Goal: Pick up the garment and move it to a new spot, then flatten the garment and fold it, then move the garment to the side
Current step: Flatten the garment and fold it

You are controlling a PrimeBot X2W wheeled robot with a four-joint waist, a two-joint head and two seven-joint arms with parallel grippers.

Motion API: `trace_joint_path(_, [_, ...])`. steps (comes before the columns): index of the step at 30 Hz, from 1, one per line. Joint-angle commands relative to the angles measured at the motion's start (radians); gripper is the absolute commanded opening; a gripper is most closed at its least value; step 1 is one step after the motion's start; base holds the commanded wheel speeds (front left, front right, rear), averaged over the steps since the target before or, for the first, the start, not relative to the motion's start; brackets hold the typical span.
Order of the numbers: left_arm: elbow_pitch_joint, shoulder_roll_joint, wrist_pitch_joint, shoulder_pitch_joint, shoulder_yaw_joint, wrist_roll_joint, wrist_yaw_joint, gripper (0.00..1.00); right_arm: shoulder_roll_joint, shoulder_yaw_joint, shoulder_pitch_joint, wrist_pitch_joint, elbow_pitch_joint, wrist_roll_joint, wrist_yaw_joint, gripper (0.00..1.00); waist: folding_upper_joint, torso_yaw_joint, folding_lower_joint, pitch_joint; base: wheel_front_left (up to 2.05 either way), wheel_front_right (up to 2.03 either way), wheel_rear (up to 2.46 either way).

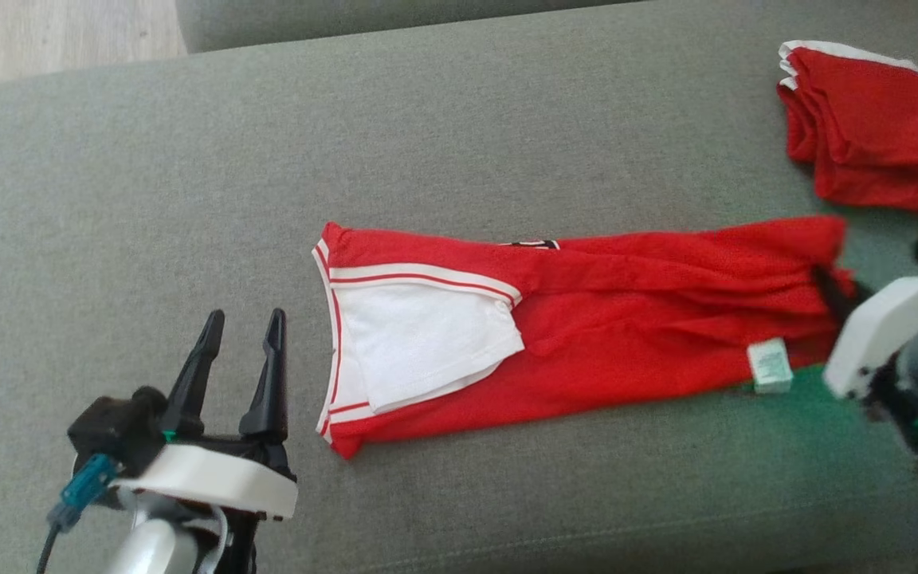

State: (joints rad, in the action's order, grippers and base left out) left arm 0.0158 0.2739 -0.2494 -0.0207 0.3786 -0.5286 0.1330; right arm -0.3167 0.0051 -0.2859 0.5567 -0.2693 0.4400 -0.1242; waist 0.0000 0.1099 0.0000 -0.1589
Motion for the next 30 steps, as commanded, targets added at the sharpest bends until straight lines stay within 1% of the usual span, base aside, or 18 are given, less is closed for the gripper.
trace_joint_path(1, [0.026,0.014,-0.012,-0.016,-0.037,0.012,0.003,1.00,0.005,0.039,-0.003,0.006,0.063,0.023,-0.007,0.00,0.0000,0.002,0.0000,0.007,0.00,0.00,0.00])
trace_joint_path(3, [0.024,0.013,-0.012,-0.016,-0.036,0.012,0.002,1.00,0.013,0.057,0.003,0.008,0.080,0.036,-0.007,0.00,0.0000,0.002,0.0000,0.010,0.00,0.00,0.00])
trace_joint_path(8, [0.020,0.011,-0.012,-0.018,-0.033,0.012,-0.002,1.00,0.045,0.150,0.028,0.019,0.166,0.109,-0.007,0.00,0.0000,-0.013,0.0000,0.024,0.00,0.00,0.00])
trace_joint_path(13, [0.018,0.008,-0.012,-0.017,-0.032,0.011,-0.004,1.00,0.082,0.242,0.026,0.016,0.234,0.168,-0.007,0.00,0.0000,-0.042,0.0000,0.038,0.00,0.00,0.00])
trace_joint_path(17, [0.014,0.004,-0.012,-0.021,-0.029,0.011,-0.008,1.00,0.125,0.311,-0.001,-0.003,0.252,0.203,-0.007,0.00,0.0000,-0.073,0.0000,0.043,0.00,0.00,0.00])
trace_joint_path(23, [0.005,-0.006,-0.012,-0.028,-0.021,0.011,-0.015,1.00,0.204,0.392,-0.059,-0.055,0.204,0.233,-0.007,0.00,0.0000,-0.124,0.0000,0.048,0.00,0.00,0.00])
trace_joint_path(26, [-0.001,-0.011,-0.012,-0.032,-0.014,0.012,-0.020,1.00,0.233,0.418,-0.090,-0.088,0.153,0.243,-0.007,0.00,0.0000,-0.153,0.0000,0.050,0.00,0.00,0.00])
trace_joint_path(30, [-0.012,-0.019,-0.012,-0.041,-0.004,0.013,-0.030,1.00,0.254,0.448,-0.131,-0.118,0.065,0.262,-0.007,0.00,0.0000,-0.195,0.0000,0.051,0.00,0.00,0.00])
